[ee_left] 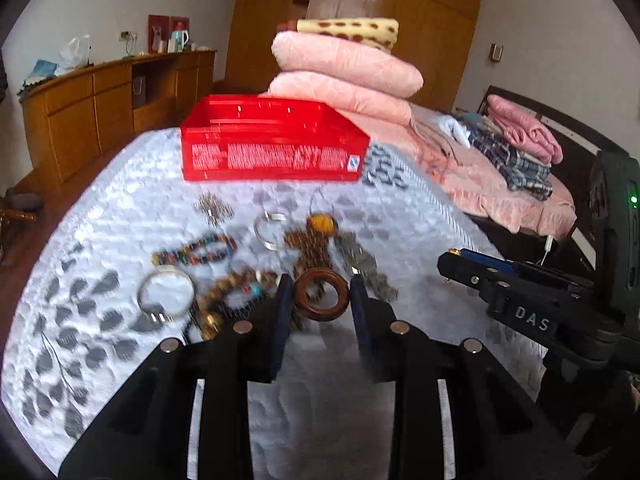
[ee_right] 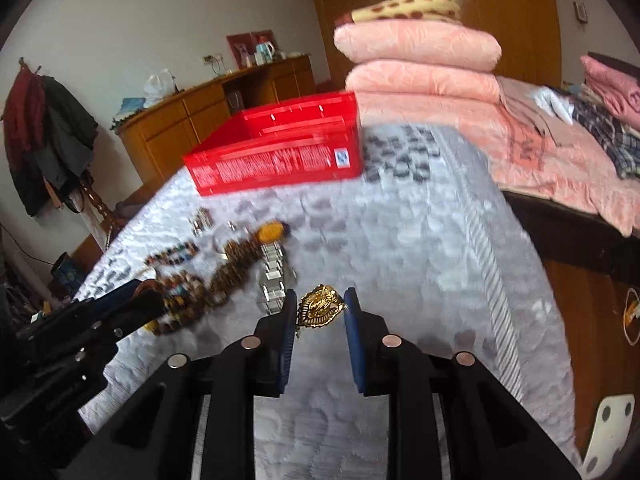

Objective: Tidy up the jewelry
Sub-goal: 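Carry the pendant with the right tool into the red tin while the left tool drops the ring there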

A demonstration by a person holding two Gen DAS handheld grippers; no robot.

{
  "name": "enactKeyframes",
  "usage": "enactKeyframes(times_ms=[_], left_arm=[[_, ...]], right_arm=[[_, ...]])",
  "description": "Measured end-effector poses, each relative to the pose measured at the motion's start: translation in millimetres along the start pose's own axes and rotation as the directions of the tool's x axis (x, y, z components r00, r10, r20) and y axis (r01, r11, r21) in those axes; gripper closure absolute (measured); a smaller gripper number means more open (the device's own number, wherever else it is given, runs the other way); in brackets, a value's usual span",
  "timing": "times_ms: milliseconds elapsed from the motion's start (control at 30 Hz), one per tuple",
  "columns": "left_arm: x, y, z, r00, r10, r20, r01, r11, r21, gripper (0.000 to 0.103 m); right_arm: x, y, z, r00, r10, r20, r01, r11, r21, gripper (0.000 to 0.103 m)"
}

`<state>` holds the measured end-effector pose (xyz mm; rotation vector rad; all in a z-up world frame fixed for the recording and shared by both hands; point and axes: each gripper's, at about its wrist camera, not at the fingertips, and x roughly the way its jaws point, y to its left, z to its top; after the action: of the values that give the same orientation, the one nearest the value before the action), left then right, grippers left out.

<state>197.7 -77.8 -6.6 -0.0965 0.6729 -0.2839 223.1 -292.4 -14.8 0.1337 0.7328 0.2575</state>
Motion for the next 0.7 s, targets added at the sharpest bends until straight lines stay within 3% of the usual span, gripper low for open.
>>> enactKeyframes(times_ms=[200,433,533,700], left_arm=[[3.7,18.8,37.3,0.998,0.018,0.057,-0.018,1.0,-0.005,0.075],[22.0,44.9,110.6,0.988,0.056,0.141,-0.056,0.998,0.001,0.075],[50.1,56.5,148.3,0.989,0.063,0.136,-0.064,0.998,0.002,0.075],[106.5,70.0,176.8,0.996,0.071,0.059,-0.071,0.997,0.004,0.075]], right_arm=[[5.1,8.5,35.9,0.999,0.022,0.045,-0.02,0.999,-0.04,0.079],[29.0,15.7,113.8,0.99,0.092,0.103,-0.085,0.994,-0.068,0.079],[54.5,21.3,147.8,0.988,0.12,0.1,-0.112,0.99,-0.08,0.079],[106.0,26.3,175.2,0.99,0.133,0.038,-0.13,0.988,-0.078,0.079]])
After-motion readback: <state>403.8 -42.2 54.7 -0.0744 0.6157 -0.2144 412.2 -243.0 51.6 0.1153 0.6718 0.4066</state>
